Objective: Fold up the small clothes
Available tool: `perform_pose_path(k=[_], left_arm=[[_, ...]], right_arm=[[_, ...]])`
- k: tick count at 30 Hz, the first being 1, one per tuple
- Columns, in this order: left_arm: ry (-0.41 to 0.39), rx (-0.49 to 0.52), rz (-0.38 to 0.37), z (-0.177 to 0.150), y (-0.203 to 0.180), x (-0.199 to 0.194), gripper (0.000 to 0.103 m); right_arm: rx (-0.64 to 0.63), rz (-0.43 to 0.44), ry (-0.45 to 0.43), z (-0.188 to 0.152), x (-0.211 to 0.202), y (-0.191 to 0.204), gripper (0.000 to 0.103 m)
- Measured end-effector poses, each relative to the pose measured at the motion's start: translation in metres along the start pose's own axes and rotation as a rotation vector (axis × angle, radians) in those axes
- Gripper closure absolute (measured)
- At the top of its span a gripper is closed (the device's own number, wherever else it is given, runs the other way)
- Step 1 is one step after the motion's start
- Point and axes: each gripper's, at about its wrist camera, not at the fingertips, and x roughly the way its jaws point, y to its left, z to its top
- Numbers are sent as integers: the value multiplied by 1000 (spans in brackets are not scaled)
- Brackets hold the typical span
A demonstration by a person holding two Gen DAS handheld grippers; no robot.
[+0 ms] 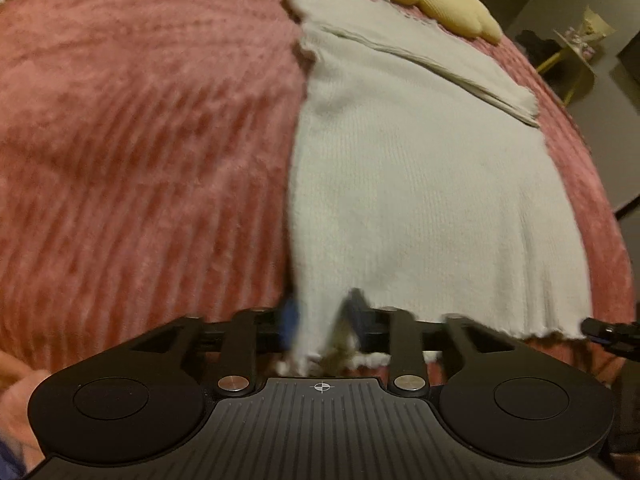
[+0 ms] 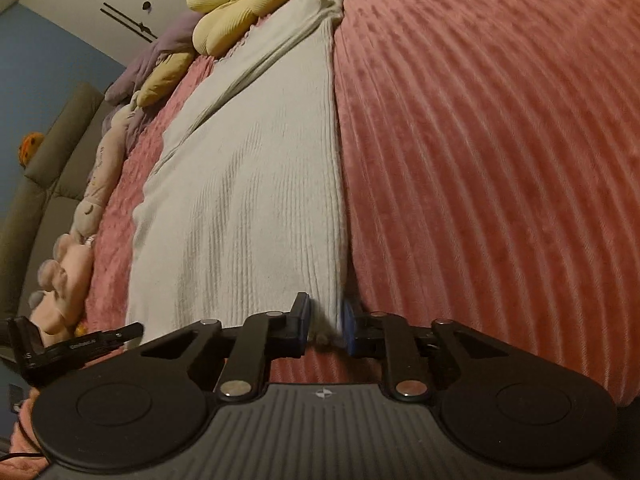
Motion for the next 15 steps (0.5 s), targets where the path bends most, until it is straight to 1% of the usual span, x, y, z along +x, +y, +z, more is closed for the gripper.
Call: perform_pose_path(k=[1, 2, 3, 4, 5, 6, 7, 8, 9, 10, 12, 15], left_arm=[[6, -6, -27, 0, 1, 0, 46], [4, -6, -40, 0, 1, 0, 48], [7, 2, -38, 0, 0, 2, 48], [13, 10, -32, 0, -1, 4, 53], [16, 17, -19, 0, -2, 6, 61], [21, 25, -3, 2, -3, 7, 65], [25, 33, 10, 3, -4, 7, 74], [24, 38, 16, 5, -5, 6, 93], [25, 40, -1, 7, -5, 3, 93], [23, 40, -16, 10, -5, 1, 93], [7, 53, -39, 14, -10, -5, 93], [-51, 40, -109, 30, -17, -17, 93]], right_arm=[[7, 6, 9, 0, 1, -1, 82], [10, 12, 15, -1, 1, -2, 79], [15, 18, 15, -1, 1, -3, 79], [22, 22, 16, -1, 1, -3, 79], [29, 28, 19, 0, 3, -5, 79], [34, 35, 21, 1, 4, -5, 78], [33, 40, 24, 3, 6, -4, 78], [24, 39, 28, 4, 8, -2, 79], [14, 37, 31, 4, 9, -1, 87], [4, 39, 32, 5, 11, 3, 93], [-3, 71, 40, 9, 12, 9, 94], [5, 136, 27, 21, 10, 17, 94]])
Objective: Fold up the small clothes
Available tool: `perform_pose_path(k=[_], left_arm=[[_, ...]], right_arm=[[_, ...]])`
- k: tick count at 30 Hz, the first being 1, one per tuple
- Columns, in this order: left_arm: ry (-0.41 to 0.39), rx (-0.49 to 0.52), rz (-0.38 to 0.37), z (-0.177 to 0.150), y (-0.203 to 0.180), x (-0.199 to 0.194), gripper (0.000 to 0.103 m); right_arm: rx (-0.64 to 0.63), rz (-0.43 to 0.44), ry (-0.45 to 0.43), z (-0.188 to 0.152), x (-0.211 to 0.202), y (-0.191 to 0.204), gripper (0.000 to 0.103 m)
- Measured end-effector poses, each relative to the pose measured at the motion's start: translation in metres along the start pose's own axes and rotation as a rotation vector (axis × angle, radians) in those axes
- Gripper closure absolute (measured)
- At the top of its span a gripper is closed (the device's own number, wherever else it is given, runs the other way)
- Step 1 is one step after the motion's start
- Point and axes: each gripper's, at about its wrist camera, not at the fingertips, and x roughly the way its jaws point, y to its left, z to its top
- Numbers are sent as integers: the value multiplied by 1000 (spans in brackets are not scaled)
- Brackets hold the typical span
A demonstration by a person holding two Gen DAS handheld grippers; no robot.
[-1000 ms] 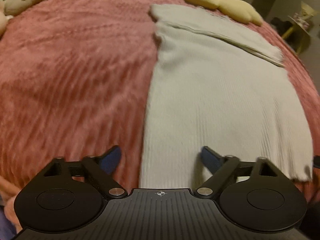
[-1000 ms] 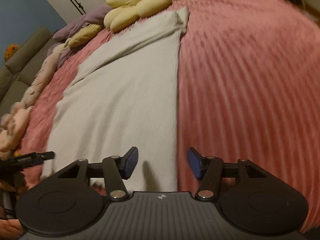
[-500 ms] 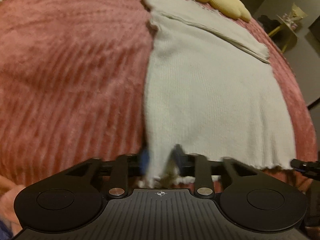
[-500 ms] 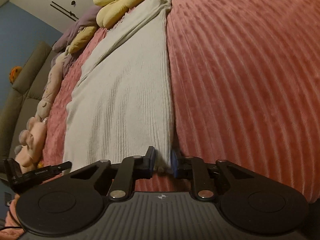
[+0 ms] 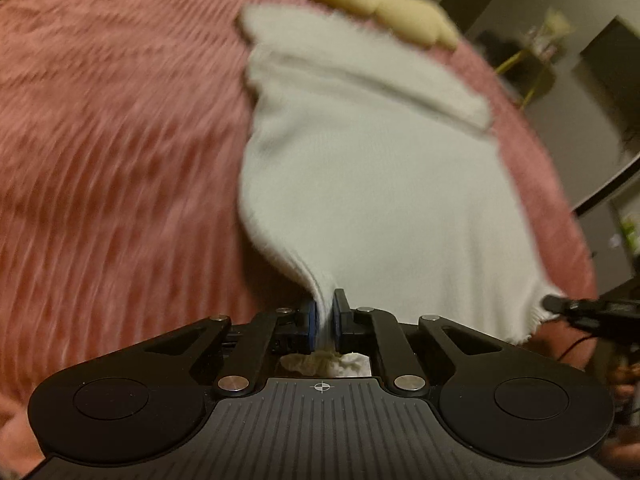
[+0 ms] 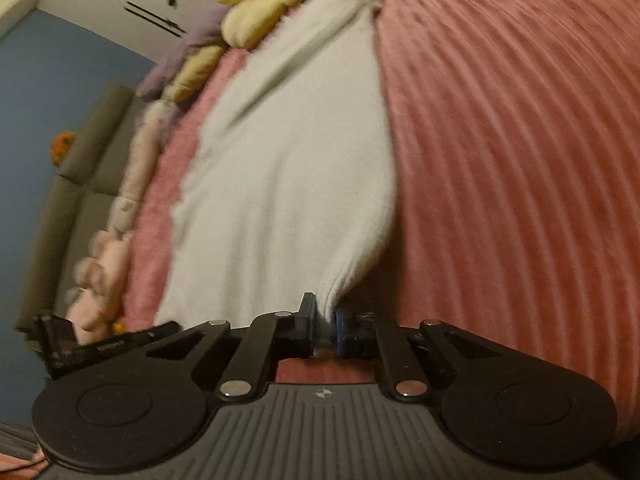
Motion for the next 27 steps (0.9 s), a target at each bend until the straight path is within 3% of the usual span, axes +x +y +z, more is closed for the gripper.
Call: perform_pose_path(k=[4, 8, 13, 17, 18, 19, 20, 22, 23, 24, 27], left_arm=[[-109, -42, -48, 37, -5, -9, 93], [-204, -40, -1, 83, -5, -3, 93], [-245, -50, 116, 129, -5, 30, 93], [-209, -25, 215, 147, -4, 62, 89], [-212, -7, 224, 147, -5, 65, 86], [-225, 12, 216, 145, -6, 63, 72], [-246, 36, 205, 142, -6, 61, 47], [-309, 107, 197, 134, -5, 55, 31], [-321, 162, 191, 130, -5, 53, 31], [-317, 200, 182, 129, -5, 53, 31], [-255, 240, 172, 130, -3, 62, 30]], right_arm=[[-26, 37, -75, 31, -4, 17, 95], [-70, 14, -174, 76, -2, 38, 95], [-196, -132, -292, 127, 14, 60, 95], [-315, -284, -305, 157, 45, 69, 94], [-338, -322, -297, 160, 54, 70, 93], [-357, -363, -294, 164, 61, 70, 91], [-374, -383, -303, 162, 62, 70, 87], [-392, -391, -341, 160, 58, 67, 67], [-395, -388, -360, 157, 54, 64, 54], [-400, -387, -372, 155, 51, 61, 47], [-400, -402, -355, 154, 51, 49, 47]])
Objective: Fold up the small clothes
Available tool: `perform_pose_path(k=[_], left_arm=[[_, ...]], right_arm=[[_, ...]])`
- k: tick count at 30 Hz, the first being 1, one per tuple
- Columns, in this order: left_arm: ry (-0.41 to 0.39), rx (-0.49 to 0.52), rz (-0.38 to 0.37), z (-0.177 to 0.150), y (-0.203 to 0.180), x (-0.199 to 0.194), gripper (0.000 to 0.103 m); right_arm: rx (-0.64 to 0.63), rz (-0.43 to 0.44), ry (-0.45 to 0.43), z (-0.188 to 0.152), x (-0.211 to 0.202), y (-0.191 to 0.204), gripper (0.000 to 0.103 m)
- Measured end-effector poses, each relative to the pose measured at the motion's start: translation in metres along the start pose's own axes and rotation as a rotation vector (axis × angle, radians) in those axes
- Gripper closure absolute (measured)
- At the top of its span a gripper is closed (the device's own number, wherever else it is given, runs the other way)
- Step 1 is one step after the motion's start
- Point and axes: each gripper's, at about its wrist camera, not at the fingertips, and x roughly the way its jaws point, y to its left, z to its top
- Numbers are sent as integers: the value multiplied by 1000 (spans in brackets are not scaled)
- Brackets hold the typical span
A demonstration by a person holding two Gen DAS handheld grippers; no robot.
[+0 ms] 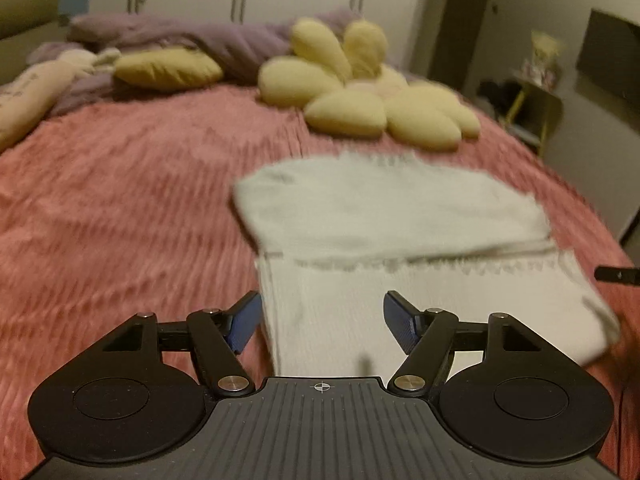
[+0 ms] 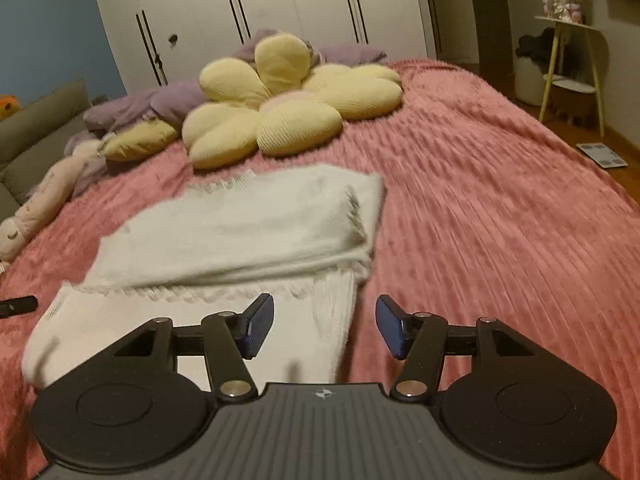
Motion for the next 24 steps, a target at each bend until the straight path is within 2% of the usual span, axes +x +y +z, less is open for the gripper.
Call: perform_pose_path(k=[3, 6, 8, 9, 12, 13, 16, 17, 19, 24], left_arm=[[46, 13, 51, 0, -1, 19, 32], [87, -44, 44, 1, 4, 35, 40], [123, -65, 47, 2, 5, 45, 46], [135, -69, 54, 2, 6, 49, 48], [134, -78, 61, 5, 8, 51, 67], [129, -78, 59, 5, 8, 50, 76], [107, -63, 62, 8, 5, 45, 89], [98, -50, 68, 8, 3, 43, 89], [79, -28, 91, 10, -2, 40, 92], [46, 1, 75, 12, -12, 34, 92]], right_arm=[[4, 2, 55, -6, 13, -5, 47], [15, 20, 77, -7, 23, -3, 51], [18, 25, 88, -5, 30, -1, 63], [17, 25, 98, -4, 33, 0, 65], [12, 18, 121, -2, 44, 1, 69], [12, 20, 124, -2, 46, 1, 71], [-10, 19, 121, 1, 50, 4, 90], [-34, 16, 110, 2, 49, 7, 95], [-78, 14, 85, 3, 45, 12, 96], [-112, 31, 71, 3, 42, 18, 96]])
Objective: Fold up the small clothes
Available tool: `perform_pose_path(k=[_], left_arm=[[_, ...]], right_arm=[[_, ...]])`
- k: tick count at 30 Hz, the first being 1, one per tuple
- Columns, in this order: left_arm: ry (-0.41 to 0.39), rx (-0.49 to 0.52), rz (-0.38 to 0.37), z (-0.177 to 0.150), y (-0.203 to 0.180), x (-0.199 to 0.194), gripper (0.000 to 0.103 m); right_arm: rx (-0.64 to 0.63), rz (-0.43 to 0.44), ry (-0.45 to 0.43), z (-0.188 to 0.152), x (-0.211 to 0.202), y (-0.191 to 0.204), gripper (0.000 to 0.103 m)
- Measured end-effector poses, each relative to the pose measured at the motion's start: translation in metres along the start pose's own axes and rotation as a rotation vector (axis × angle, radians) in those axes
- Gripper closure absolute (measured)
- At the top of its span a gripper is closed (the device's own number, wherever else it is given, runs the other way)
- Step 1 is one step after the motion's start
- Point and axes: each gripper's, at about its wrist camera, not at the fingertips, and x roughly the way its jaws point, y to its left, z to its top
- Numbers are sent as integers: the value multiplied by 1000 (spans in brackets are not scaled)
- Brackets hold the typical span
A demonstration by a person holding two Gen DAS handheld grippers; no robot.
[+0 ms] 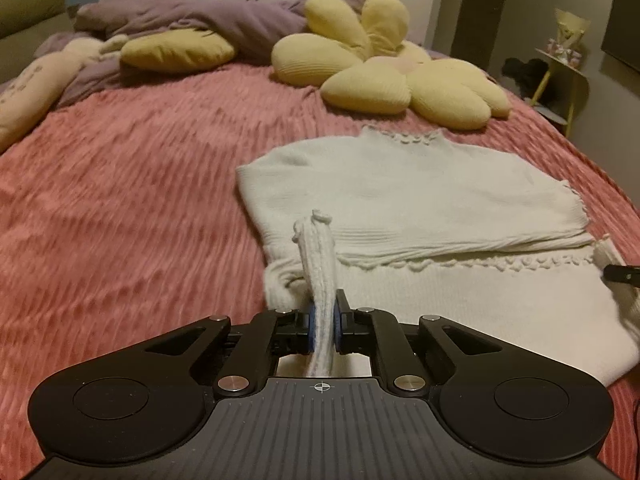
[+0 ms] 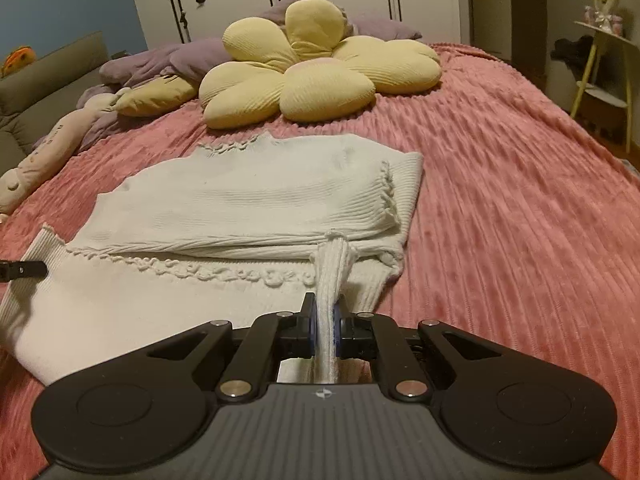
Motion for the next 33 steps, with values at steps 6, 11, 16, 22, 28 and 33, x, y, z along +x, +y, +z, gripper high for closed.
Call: perform_pose_path(k=[6, 11, 16, 22, 28, 33], left_arm=[[32, 49, -10, -2, -14, 16, 80], [59, -3, -9, -2, -7, 29, 82], [54, -2, 1, 3, -4, 23, 93], [-93, -19, -90, 41, 0, -20, 94], [-182, -74, -25, 81, 10, -2, 94], [-100, -68, 22, 92, 14, 53, 94]], right_arm=[[15, -27, 41, 0, 11, -3, 94], [4, -40, 55, 1, 16, 0, 94], [-24, -41, 49, 1, 15, 2, 96], [-63, -32, -70, 19, -14, 10, 96], [-44, -113, -194, 64, -8, 13, 96], [-25, -149, -164, 87, 33, 7, 96]])
